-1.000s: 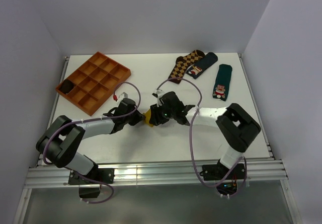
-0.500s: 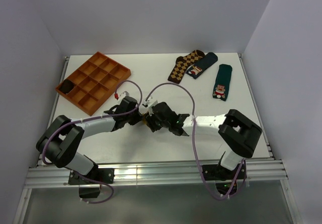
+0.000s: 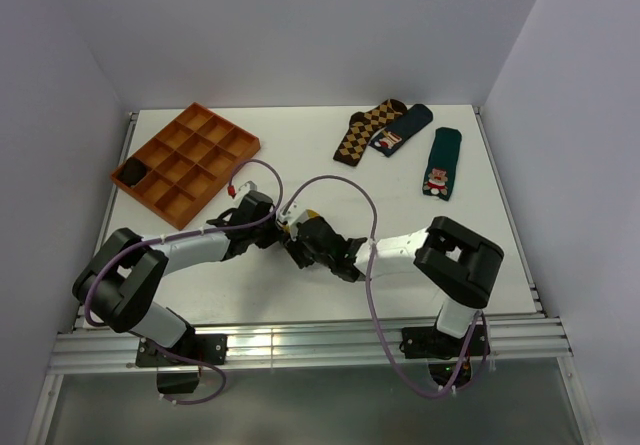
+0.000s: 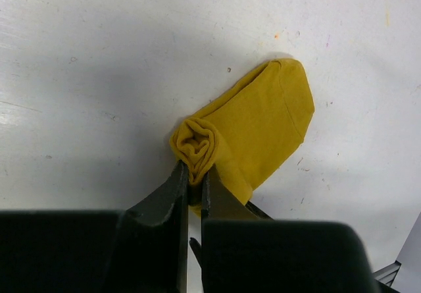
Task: Roll the socks
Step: Roll the sock at the center of the board.
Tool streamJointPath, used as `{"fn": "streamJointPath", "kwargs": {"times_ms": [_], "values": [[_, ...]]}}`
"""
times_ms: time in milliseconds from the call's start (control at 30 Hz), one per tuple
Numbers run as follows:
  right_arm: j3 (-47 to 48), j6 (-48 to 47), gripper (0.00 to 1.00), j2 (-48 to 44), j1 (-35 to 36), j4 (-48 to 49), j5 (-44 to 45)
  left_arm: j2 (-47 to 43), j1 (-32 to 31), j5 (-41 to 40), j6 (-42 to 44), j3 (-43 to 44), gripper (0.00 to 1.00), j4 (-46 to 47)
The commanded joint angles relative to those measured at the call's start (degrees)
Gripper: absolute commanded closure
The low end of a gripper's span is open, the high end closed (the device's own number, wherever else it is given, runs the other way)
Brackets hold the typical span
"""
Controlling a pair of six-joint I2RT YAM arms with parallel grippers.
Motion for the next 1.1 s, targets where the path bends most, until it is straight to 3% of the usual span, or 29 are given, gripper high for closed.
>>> {"fn": "streamJointPath", "kwargs": {"times_ms": [0,133,267,433,500,567,600,700,900,1067], "values": [[1.0,-0.6,0.49,3.0,1.0,2.8,3.2,1.2,-0.4,1.3,0.5,0.8,0.99,-2.6],[1.9,0.4,0.61,5.2,1.3,1.2,6.2,0.7,-0.4,1.8,0.2,0.5,0.99,-2.5],[1.8,2.5,1.00,6.1,1.3,-1.1,6.8,-0.1,-0.4,2.4,0.0,0.1,0.97,-1.9],[-0.2,5.3,1.00,4.5,0.6,-2.7,3.8,-1.7,-0.4,0.7,-0.5,-0.2,0.79,-2.6],[-0.7,7.1,1.00,3.1,-0.4,-3.8,0.7,-2.6,-0.3,-0.1,-1.1,-1.0,0.62,-2.5],[-1.2,9.3,1.00,2.0,-2.4,-5.1,-2.1,-4.0,0.1,-0.8,-1.8,-1.8,0.52,-1.9],[-1.3,10.1,1.00,1.7,-3.2,-5.4,-5.4,-4.9,0.3,-1.1,-2.1,-2.4,0.39,-1.8],[-0.8,13.2,1.00,1.8,-5.9,-7.1,-10.9,-6.8,0.8,-1.5,-3.0,-3.7,0.27,0.2],[-1.4,20.9,1.00,3.3,-10.6,-6.9,-19.3,-9.5,1.0,-3.3,-4.7,-5.4,0.27,1.0],[-6.0,30.1,1.00,5.9,-16.8,0.2,-30.5,-9.9,1.3,-2.9,-4.7,-6.2,0.27,2.4]]}}
